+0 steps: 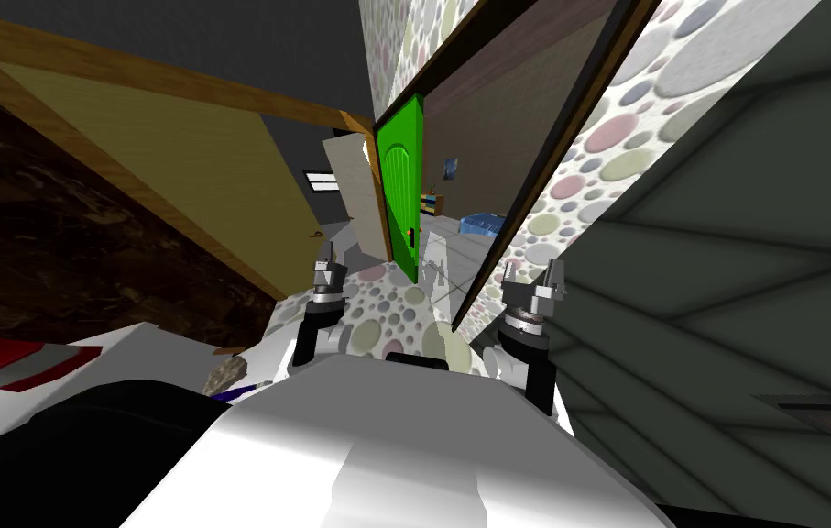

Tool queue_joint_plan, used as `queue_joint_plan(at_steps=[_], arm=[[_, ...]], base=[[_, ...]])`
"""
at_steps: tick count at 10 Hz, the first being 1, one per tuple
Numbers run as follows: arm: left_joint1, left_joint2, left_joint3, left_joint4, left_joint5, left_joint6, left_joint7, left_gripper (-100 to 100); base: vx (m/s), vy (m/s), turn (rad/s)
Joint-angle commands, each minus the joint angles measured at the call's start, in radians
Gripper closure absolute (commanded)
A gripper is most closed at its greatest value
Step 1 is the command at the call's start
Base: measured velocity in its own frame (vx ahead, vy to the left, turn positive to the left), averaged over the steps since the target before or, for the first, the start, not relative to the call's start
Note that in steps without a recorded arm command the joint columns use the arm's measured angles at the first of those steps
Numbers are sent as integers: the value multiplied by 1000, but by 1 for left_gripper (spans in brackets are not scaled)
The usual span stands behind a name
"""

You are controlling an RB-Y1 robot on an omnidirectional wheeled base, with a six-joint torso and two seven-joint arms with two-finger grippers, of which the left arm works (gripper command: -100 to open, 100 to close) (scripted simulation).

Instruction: Push the door open

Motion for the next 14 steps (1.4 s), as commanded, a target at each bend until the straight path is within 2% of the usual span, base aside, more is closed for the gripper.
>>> queue_joint_plan(at_steps=[1,2,6,9,12,14], arm=[[-19,8,1,35,3,-1,0,-100],[-19,8,1,35,3,-1,0,-100],[-61,22,4,113,11,-3,-1,-100],[-102,33,7,189,18,-4,-1,-100],[-131,39,9,242,23,-6,-2,-100],[-163,44,11,300,28,-7,-2,-100]], base=[[102,-43,-116],[112,83,-99],[113,155,-114],[144,106,-127],[96,123,-119],[113,157,-163]])
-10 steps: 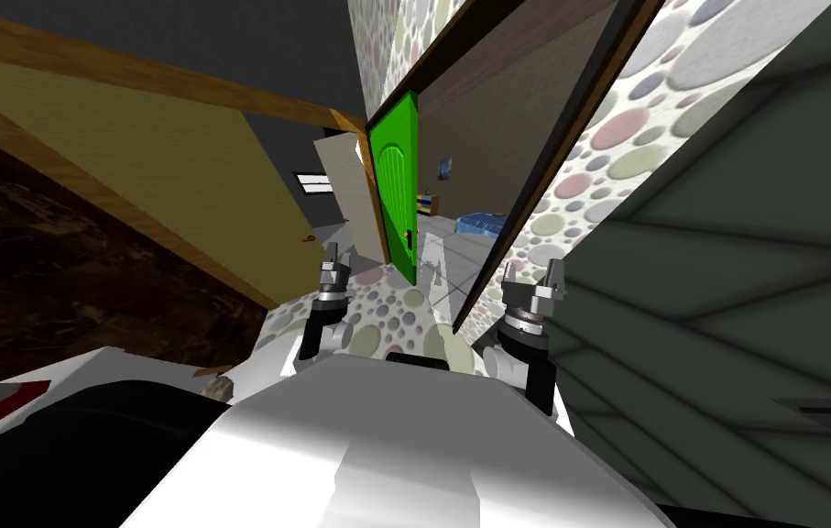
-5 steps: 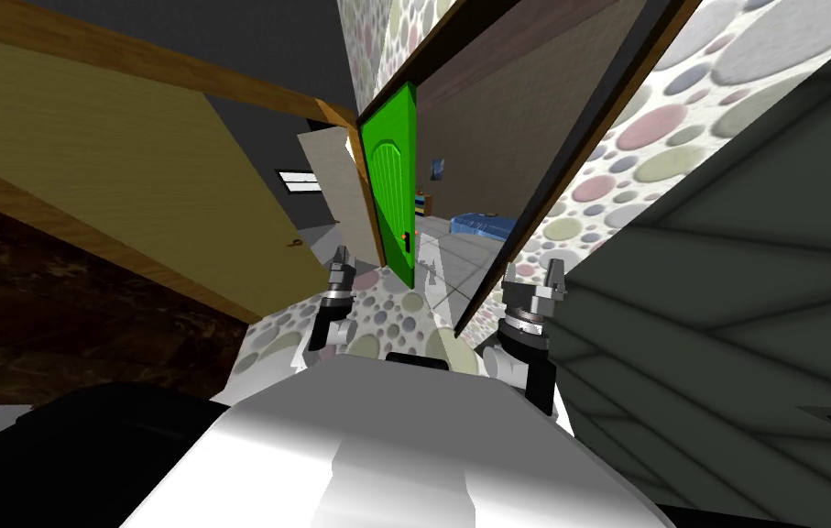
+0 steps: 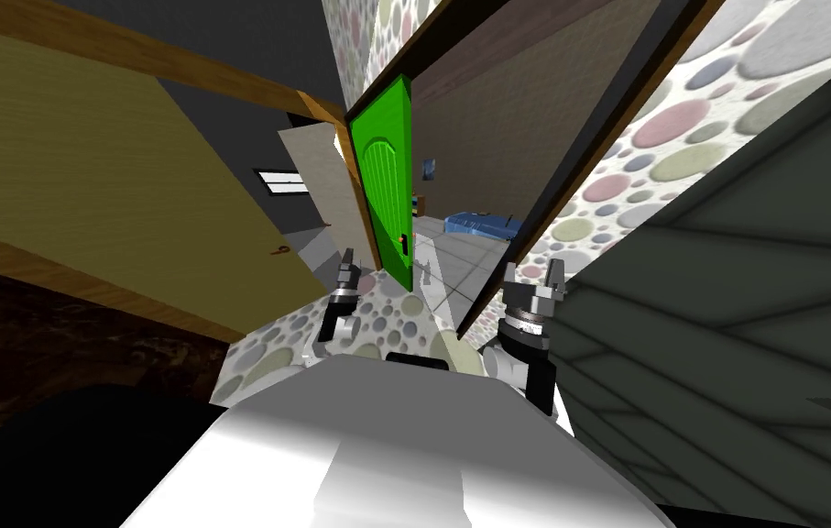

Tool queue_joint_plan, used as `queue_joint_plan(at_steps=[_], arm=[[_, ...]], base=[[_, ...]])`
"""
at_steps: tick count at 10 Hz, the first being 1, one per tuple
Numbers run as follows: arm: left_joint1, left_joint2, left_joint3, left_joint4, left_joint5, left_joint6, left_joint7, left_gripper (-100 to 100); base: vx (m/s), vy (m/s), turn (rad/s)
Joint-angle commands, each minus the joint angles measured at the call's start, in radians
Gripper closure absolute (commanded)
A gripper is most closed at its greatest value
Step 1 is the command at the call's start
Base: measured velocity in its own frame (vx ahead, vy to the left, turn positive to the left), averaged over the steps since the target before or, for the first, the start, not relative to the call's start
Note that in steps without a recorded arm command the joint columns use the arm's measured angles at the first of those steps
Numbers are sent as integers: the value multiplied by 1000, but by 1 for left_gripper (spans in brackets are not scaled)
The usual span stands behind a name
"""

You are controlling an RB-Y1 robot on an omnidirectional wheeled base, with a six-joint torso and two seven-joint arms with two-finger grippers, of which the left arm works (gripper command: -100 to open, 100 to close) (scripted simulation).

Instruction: Push the door open

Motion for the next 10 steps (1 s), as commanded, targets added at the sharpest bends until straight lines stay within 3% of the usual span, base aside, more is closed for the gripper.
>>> queue_joint_plan(at_steps=[1,10], arm=[[-15,5,2,34,4,-4,1,-100],[-123,17,9,233,23,-9,0,-100]], base=[[91,141,-132],[72,110,-125]])
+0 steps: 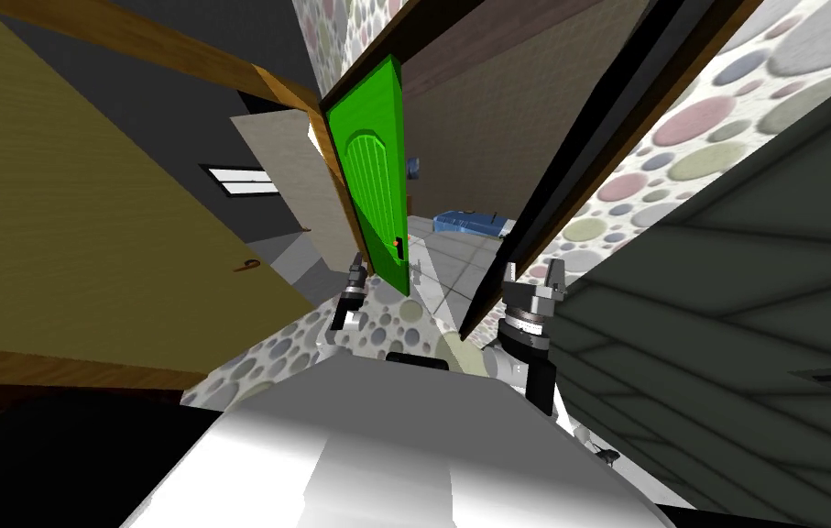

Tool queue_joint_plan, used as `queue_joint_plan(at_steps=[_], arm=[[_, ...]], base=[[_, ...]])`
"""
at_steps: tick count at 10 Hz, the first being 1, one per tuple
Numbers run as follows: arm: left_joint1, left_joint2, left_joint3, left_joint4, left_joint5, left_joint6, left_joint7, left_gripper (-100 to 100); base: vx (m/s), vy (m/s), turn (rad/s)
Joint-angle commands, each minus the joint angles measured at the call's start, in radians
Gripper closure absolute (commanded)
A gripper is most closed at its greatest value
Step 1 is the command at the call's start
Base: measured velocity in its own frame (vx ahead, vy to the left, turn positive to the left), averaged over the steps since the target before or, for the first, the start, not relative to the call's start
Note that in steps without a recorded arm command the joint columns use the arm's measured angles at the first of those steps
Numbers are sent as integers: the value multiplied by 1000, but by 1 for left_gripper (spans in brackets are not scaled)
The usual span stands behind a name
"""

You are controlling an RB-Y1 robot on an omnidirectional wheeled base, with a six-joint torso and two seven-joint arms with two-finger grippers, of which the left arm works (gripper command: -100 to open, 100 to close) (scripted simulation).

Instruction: Push the door open

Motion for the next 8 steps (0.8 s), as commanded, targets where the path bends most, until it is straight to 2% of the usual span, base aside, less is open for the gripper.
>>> queue_joint_plan(at_steps=[1,8], arm=[[-19,0,0,39,3,-3,-1,-100],[-111,2,6,210,19,-7,-2,-100]], base=[[70,137,-175],[63,123,-139]])
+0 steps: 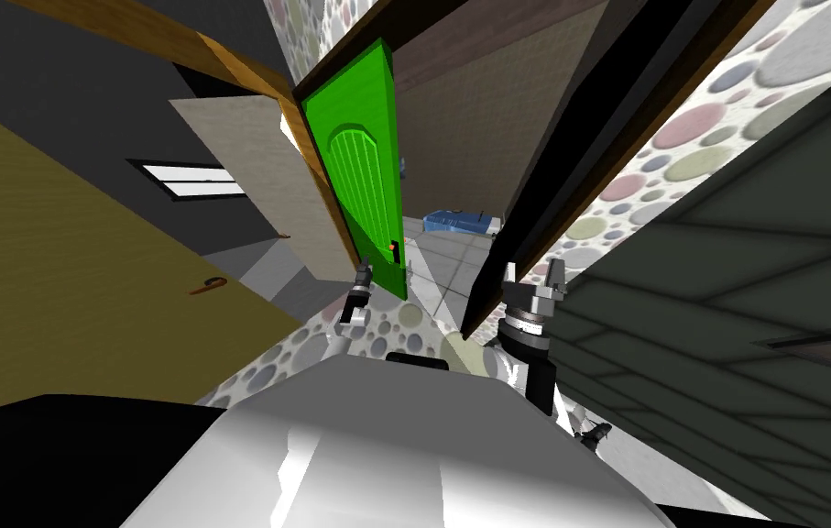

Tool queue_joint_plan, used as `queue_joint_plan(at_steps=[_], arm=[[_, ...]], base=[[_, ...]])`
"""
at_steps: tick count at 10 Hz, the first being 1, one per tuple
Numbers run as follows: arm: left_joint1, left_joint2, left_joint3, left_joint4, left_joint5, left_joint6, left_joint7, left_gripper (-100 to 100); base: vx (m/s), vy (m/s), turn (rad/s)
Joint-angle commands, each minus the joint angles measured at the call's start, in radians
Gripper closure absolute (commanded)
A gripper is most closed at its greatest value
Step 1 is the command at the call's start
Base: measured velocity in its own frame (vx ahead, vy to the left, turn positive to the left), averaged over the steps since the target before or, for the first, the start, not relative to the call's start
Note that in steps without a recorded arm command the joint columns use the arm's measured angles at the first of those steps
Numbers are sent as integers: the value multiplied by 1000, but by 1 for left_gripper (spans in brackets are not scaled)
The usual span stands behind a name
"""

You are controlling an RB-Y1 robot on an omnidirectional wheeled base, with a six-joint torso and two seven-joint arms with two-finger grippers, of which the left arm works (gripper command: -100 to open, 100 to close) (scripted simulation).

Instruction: Push the door open

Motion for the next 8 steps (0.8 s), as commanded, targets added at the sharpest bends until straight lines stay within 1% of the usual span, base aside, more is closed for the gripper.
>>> queue_joint_plan(at_steps=[1,6,8], arm=[[-23,-3,0,42,2,-1,-3,-100],[-90,-7,5,166,14,-4,-4,-100],[-117,-8,7,215,19,-5,-4,-100]], base=[[59,130,-143],[47,127,-146],[28,133,-110]])
